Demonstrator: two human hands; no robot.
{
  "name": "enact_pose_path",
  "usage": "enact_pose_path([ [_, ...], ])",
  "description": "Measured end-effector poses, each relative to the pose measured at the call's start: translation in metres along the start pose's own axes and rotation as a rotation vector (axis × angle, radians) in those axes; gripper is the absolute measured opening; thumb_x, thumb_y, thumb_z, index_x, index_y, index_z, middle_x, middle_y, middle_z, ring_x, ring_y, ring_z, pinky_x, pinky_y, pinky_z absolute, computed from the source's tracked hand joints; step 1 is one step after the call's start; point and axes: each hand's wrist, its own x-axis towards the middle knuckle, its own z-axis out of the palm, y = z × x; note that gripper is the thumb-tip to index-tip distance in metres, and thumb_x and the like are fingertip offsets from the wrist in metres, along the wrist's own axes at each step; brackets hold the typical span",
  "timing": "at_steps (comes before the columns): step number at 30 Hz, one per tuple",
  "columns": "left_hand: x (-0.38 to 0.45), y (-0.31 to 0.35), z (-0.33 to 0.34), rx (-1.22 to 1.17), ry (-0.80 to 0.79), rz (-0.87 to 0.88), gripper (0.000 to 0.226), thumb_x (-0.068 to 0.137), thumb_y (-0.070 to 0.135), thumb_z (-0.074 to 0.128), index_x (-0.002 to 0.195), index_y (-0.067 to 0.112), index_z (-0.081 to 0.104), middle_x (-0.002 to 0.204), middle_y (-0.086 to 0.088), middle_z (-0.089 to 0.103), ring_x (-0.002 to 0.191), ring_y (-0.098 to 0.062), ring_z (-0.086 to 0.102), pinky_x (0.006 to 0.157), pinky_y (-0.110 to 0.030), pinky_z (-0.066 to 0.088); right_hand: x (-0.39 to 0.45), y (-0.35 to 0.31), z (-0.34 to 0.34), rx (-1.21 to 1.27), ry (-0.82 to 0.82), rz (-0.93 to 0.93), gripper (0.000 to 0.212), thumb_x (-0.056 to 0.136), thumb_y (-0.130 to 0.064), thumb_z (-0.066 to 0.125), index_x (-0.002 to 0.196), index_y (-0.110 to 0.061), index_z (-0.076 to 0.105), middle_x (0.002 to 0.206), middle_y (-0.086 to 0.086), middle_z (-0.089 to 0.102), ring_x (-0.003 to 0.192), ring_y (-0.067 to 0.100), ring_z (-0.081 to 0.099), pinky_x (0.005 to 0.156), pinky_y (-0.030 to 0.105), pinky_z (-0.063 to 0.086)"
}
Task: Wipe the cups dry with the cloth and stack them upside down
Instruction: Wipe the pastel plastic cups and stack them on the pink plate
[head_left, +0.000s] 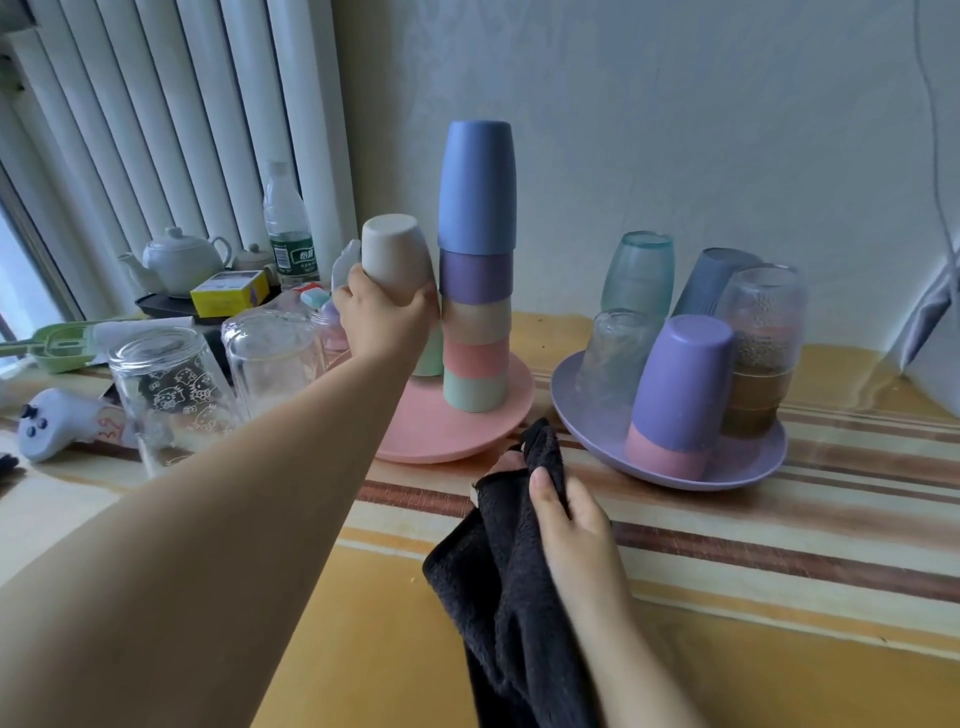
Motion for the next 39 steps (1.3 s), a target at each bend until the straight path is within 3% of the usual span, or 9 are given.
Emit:
enact_pose_path([
  [5, -0.003, -0.012, 0.004, -0.068, 0.093, 0.008, 0.072, 0.079, 0.041, 0.069, 0.137, 0.01, 0.04, 0.13, -0.015, 0.04, 0.119, -0.033, 0.045, 0.104, -0.044, 0.037, 0.0, 0.002, 0.002, 0.003, 0.012, 0.008, 0.016, 0.096, -0.03, 0.046, 0.097, -0.02, 0.059, 0.095, -0.007, 0.064, 0.091, 0.011, 0.056, 0.062, -0.002, 0.036],
  [11, 0.008, -0.006, 0.002, -0.124, 0.168, 0.096, 0.081, 0.08, 0.035, 0.071, 0.146, 0.009, 0.032, 0.139, -0.016, 0.037, 0.126, -0.033, 0.042, 0.108, -0.045, 0.033, -0.001, 0.001, 0.003, -0.002, 0.005, -0.001, 0.013, 0.095, -0.031, 0.046, 0.092, -0.025, 0.057, 0.094, -0.012, 0.063, 0.092, 0.009, 0.057, 0.065, 0.012, 0.038],
  [14, 0.018, -0.005, 0.006, -0.11, 0.132, 0.103, 0.078, 0.08, 0.033, 0.071, 0.144, 0.009, 0.034, 0.141, -0.013, 0.041, 0.129, -0.03, 0.042, 0.109, -0.043, 0.033, -0.001, 0.0, 0.003, 0.04, -0.012, -0.021, 0.013, 0.095, -0.026, 0.046, 0.092, -0.029, 0.058, 0.095, -0.017, 0.063, 0.088, -0.005, 0.056, 0.067, -0.003, 0.037],
  [21, 0.02, -0.012, 0.02, -0.154, -0.073, 0.012, 0.062, 0.079, 0.029, 0.068, 0.134, 0.016, 0.043, 0.126, -0.006, 0.059, 0.116, -0.025, 0.055, 0.101, -0.037, 0.043, -0.001, 0.002, 0.003, 0.093, -0.02, -0.023, 0.014, 0.095, -0.023, 0.047, 0.097, -0.028, 0.06, 0.093, -0.021, 0.063, 0.073, -0.023, 0.054, 0.064, -0.003, 0.037],
  [24, 0.02, -0.023, 0.023, -0.034, -0.143, -0.036, 0.063, 0.068, 0.041, 0.062, 0.123, 0.013, 0.049, 0.12, -0.01, 0.062, 0.115, -0.033, 0.055, 0.099, -0.045, 0.045, -0.001, 0.004, 0.003, 0.072, -0.014, -0.025, 0.014, 0.095, -0.026, 0.047, 0.094, -0.032, 0.06, 0.093, -0.023, 0.063, 0.079, -0.02, 0.055, 0.065, -0.003, 0.037],
  [28, 0.018, -0.033, 0.023, 0.074, -0.182, -0.069, 0.059, 0.08, 0.034, 0.066, 0.128, 0.007, 0.044, 0.128, -0.016, 0.057, 0.121, -0.037, 0.051, 0.102, -0.047, 0.042, -0.001, 0.006, 0.004, 0.036, -0.01, -0.012, 0.014, 0.095, -0.031, 0.046, 0.098, -0.031, 0.059, 0.098, -0.021, 0.063, 0.091, -0.006, 0.056, 0.067, -0.004, 0.037],
  [33, -0.015, -0.022, 0.009, 0.074, -0.142, -0.049, 0.079, 0.089, 0.017, 0.059, 0.15, -0.005, 0.013, 0.153, -0.024, 0.026, 0.143, -0.036, 0.024, 0.116, -0.041, 0.023, -0.002, 0.002, 0.004, 0.022, -0.028, -0.02, 0.015, 0.095, -0.029, 0.047, 0.086, -0.032, 0.057, 0.09, -0.023, 0.061, 0.085, -0.009, 0.054, 0.066, -0.003, 0.037],
  [36, -0.058, -0.022, -0.013, 0.098, -0.19, 0.039, 0.057, 0.086, 0.001, 0.049, 0.14, 0.0, 0.032, 0.14, -0.017, 0.035, 0.132, -0.033, 0.035, 0.103, -0.027, 0.027, -0.002, 0.0, 0.003, 0.017, -0.022, -0.015, 0.012, 0.095, -0.03, 0.046, 0.092, -0.031, 0.057, 0.09, -0.021, 0.061, 0.088, 0.005, 0.056, 0.066, -0.003, 0.038],
  [39, -0.086, -0.031, -0.037, 0.352, -0.442, 0.256, 0.042, 0.082, -0.002, 0.049, 0.123, 0.006, 0.048, 0.115, -0.007, 0.049, 0.111, -0.029, 0.049, 0.081, -0.026, 0.033, -0.003, -0.002, 0.003, 0.017, -0.014, -0.019, 0.012, 0.096, -0.029, 0.046, 0.1, -0.031, 0.056, 0.091, -0.018, 0.06, 0.089, 0.005, 0.054, 0.065, -0.004, 0.037],
])
